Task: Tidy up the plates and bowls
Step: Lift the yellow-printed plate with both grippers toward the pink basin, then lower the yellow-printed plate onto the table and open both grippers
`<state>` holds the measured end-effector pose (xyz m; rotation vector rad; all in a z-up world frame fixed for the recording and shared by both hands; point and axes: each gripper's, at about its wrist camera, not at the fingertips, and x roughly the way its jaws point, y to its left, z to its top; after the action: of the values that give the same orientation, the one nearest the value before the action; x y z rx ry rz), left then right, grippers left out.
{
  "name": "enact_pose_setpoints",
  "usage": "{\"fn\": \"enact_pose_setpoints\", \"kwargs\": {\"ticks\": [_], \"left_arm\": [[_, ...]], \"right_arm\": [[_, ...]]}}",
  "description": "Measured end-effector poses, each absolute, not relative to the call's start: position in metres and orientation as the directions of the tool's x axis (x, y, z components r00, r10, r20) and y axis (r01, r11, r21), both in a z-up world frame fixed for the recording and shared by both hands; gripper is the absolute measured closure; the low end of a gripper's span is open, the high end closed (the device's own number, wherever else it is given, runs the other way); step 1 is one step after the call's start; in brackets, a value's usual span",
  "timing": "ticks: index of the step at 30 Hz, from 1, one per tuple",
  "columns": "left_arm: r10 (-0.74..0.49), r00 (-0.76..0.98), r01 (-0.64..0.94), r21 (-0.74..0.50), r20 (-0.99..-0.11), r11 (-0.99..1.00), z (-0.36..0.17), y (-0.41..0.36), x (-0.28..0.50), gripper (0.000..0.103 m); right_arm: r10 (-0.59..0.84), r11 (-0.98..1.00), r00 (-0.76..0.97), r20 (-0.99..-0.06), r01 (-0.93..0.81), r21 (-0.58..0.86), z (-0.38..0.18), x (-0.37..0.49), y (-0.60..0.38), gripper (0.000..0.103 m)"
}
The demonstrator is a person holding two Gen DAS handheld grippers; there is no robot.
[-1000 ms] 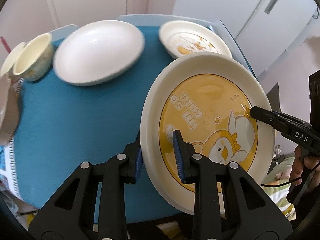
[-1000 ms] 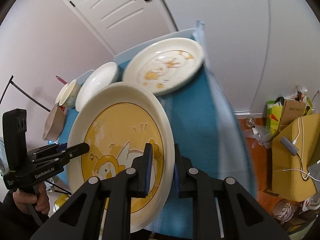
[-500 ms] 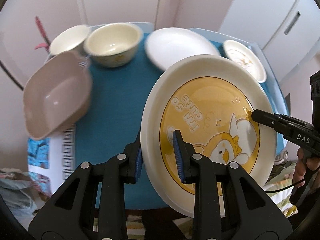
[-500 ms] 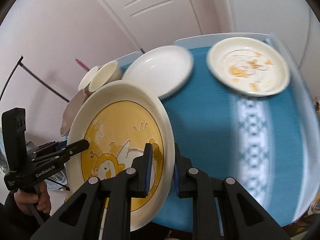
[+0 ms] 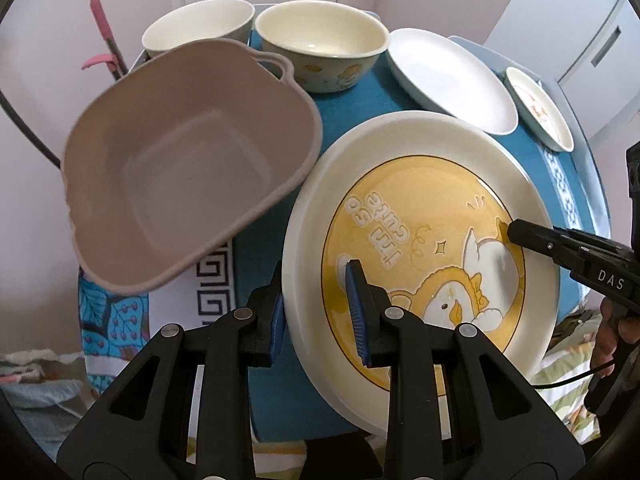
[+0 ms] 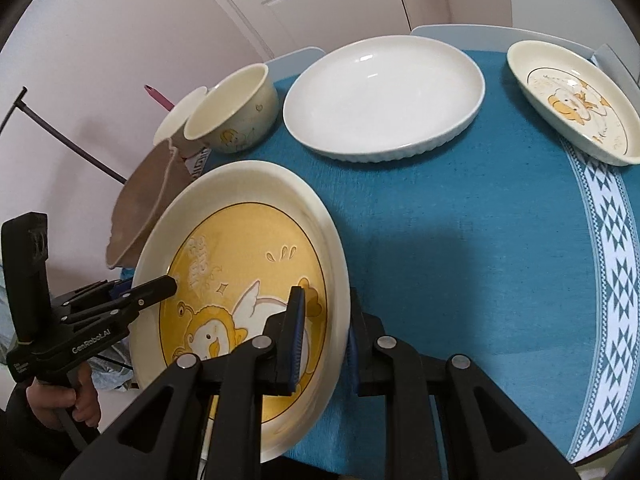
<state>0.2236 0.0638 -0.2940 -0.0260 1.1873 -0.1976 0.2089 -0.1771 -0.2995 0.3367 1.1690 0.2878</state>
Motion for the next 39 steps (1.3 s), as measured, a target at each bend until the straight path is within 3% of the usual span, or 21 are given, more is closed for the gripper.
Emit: {"fn": "enact_pose_setpoints", "kwargs": {"ticks": [16,27,30,32,34,39], "left_arm": [[-0.139,0.369,0.193,-0.071,-0.919,0.979,-0.310,0.058,0.225,0.079],[-0.118,0.373,0.197,-0.046,-0.920,0.979,-0.309,0.048,0.227,0.077],[-0.114,0.361,0.196,-0.044,-0.926,0.980,-0.309,0.046,0.227,0.077],[-0.113,0.351,0.193,-0.046,-0.930,0.980,-0.308,0.047,0.227,0.077],[-0.115,0.346,0.188,-0.052,-0.931,0.981,-0.307,0.048,0.226,0.077],[-0.106,0.349,0.174,-0.047,-0.931,0.984,-0.306,0.047,0.223,0.076]], "right_arm": [[0.303,0.951,0.356,-0.884,-0.055,0.304,-0.312,0.208,-0.172,0.086],[0.303,0.949,0.373,-0.877,-0.029,0.315,-0.312,0.206,-0.174,0.084],[0.315,0.943,0.379,-0.870,-0.023,0.331,-0.311,0.205,-0.173,0.076],[0.313,0.944,0.385,-0.868,-0.025,0.329,-0.309,0.204,-0.169,0.061],[0.302,0.949,0.391,-0.869,-0.033,0.314,-0.307,0.203,-0.165,0.054],[0.292,0.953,0.399,-0.869,-0.046,0.299,-0.303,0.199,-0.162,0.054]]}}
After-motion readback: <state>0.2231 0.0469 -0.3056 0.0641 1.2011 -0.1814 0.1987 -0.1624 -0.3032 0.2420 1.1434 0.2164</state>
